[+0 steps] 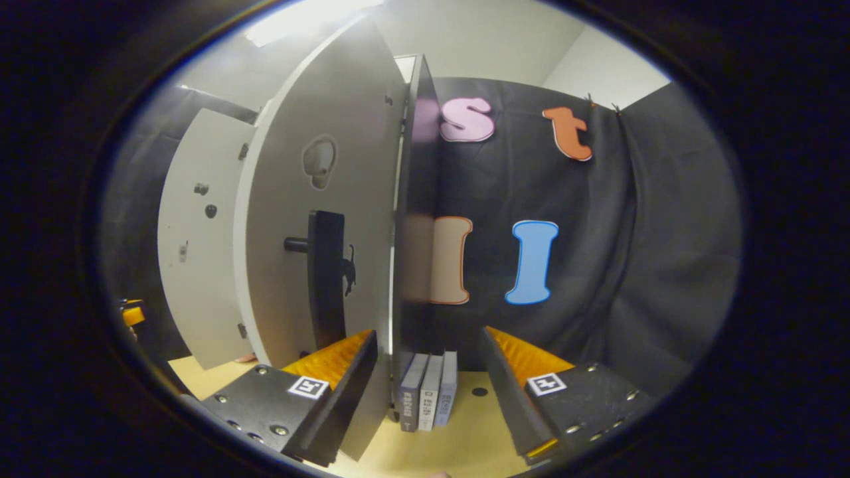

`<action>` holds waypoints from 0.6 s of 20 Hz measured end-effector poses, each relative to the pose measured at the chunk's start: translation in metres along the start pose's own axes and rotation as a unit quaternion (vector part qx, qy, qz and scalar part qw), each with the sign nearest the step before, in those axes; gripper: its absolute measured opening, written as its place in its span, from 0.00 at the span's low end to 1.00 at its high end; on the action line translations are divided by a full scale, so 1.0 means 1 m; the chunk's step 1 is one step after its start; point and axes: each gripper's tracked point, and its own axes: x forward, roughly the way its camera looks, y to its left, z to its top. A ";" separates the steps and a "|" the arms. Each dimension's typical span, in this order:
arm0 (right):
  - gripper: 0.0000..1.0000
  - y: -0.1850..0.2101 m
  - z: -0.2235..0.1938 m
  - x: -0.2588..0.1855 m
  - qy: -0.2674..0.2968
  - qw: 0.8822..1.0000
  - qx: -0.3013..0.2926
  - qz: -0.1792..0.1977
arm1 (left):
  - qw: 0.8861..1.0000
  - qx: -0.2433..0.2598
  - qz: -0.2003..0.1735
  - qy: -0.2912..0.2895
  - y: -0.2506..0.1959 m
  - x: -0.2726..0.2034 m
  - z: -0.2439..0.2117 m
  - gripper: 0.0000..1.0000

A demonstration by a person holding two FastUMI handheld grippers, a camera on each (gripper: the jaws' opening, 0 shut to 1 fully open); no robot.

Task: Grab one shoe with the right hand and put it into the shoe cabinet, grab the other shoe with the left hand and put it into the shoe cabinet; then close the right door with the right hand and the left door with the left hand.

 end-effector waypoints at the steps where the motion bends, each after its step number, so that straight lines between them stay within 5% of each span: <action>1: 0.90 0.004 -0.002 0.000 0.004 1.000 0.010 0.002 | 1.000 0.000 -0.002 -0.001 -0.001 -0.001 0.001 0.95; 12: 0.90 0.078 0.000 0.013 -0.009 0.999 0.025 0.037 | 1.000 0.016 0.011 -0.005 0.015 -0.009 0.009 0.95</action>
